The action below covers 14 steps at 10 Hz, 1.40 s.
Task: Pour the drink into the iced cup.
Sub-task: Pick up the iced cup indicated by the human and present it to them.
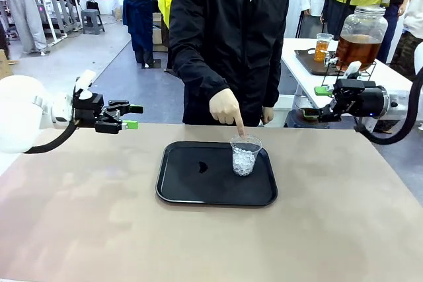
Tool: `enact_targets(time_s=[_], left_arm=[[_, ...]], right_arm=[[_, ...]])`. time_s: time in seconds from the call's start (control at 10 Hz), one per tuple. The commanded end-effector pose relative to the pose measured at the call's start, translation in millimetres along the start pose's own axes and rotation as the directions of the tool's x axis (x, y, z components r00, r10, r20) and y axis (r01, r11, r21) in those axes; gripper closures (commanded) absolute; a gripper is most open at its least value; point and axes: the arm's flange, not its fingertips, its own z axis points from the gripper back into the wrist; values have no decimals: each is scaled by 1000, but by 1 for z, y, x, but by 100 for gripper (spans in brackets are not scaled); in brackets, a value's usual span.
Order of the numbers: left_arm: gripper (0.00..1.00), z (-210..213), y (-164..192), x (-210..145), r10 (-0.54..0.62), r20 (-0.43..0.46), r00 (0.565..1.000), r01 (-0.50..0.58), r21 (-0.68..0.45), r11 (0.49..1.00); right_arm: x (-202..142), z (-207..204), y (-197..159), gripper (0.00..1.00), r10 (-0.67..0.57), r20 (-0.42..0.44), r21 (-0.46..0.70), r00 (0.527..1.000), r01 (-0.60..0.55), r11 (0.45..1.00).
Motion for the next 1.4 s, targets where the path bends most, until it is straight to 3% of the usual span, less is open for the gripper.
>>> enact_targets(time_s=[0.0,0.2,0.4,0.5,1.0,1.1,1.3], left_arm=[[0,-2,0,3,-3,6,1000,3,10,1000],[0,-2,0,3,-3,6,1000,3,10,1000],[0,-2,0,3,-3,6,1000,3,10,1000],[0,-2,0,3,-3,6,1000,3,10,1000],[0,-2,0,3,-3,6,1000,3,10,1000],[0,-2,0,3,-3,6,1000,3,10,1000],[0,-2,0,3,-3,6,1000,3,10,1000]], right_arm=[[-10,-9,7,0,288,-28,-102,957,-289,952],[-10,-12,5,0,472,-41,-155,880,-473,868],[-5,-15,5,0,558,-68,-158,827,-561,812],[-3,-14,7,0,527,-59,-132,848,-530,838],[-2,-6,4,0,526,-76,-143,847,-531,835],[0,-11,3,0,672,-74,-101,737,-676,730],[-4,-17,-12,0,827,-71,-49,557,-830,555]])
